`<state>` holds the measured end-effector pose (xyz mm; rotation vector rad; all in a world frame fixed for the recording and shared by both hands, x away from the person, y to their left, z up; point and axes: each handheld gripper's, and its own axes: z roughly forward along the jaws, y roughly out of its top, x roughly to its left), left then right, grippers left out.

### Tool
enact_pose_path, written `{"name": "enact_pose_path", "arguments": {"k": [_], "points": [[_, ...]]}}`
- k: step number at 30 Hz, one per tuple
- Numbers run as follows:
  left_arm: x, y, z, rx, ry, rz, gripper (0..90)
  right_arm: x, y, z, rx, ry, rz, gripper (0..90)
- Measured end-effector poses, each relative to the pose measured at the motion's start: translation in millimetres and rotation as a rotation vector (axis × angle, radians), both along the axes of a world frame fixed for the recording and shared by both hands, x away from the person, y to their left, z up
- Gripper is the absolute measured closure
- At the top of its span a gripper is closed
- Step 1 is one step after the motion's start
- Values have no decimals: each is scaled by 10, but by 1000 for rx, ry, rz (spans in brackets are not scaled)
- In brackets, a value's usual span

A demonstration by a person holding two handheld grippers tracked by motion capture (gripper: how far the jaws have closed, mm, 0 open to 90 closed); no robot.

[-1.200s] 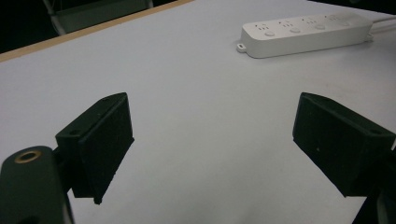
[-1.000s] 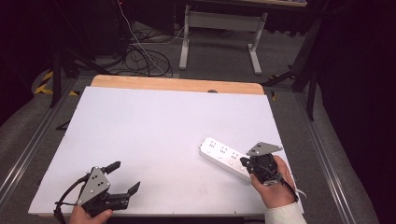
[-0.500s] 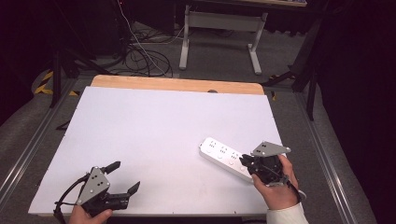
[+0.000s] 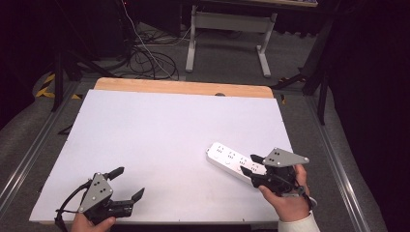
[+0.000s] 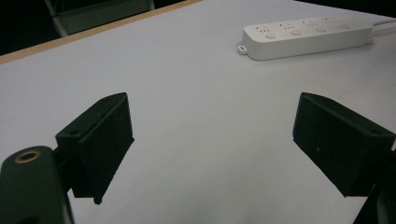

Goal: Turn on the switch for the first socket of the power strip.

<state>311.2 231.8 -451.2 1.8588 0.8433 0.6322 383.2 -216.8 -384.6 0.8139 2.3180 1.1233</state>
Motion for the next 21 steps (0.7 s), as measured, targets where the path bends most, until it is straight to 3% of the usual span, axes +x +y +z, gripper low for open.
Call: {"name": "enact_pose_path", "arguments": {"k": [3, 8, 16, 21], "points": [[3, 0, -1, 1, -2, -1, 128, -18, 36, -14, 28, -18, 41, 385], [0, 6, 1, 2, -4, 1, 128, -36, 85, -43, 99, -8, 96, 300], [-2, 6, 4, 8, -8, 2, 128, -3, 98, -176, 206, 5, 165, 259], [-6, 5, 8, 7, -9, -4, 128, 5, 104, -271, 228, -5, 186, 255]]}}
